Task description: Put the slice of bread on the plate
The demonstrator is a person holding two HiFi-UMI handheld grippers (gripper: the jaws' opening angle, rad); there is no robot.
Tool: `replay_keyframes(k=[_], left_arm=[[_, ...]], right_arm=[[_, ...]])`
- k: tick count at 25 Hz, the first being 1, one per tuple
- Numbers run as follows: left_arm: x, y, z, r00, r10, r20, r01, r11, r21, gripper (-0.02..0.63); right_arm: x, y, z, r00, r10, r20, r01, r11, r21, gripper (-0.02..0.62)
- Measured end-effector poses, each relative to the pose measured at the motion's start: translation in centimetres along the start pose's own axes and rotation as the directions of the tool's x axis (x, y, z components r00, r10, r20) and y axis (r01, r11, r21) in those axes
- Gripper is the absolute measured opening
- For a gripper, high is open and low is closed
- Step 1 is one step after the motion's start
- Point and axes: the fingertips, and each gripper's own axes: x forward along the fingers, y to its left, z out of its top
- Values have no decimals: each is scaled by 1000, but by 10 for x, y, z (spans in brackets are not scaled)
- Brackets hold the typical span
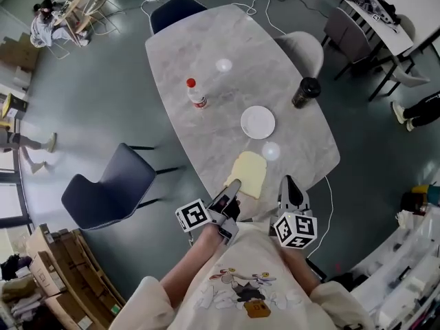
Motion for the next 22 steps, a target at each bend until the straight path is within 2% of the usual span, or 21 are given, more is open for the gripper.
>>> replay_keyframes(k=[5, 14, 22], left_arm=[[35, 6, 14, 999, 42, 25, -43, 999, 9, 104], [80, 28, 36, 990, 122, 67, -125, 992, 32, 104], [102, 55, 46, 982, 170, 82, -174, 984, 48, 104]], right_arm=[[26, -15, -2, 998, 22, -54, -20, 999, 33, 6], [70, -20, -28, 984, 114, -138, -104, 992, 78, 5], [100, -28, -31, 969, 176, -176, -171, 984, 44, 5]])
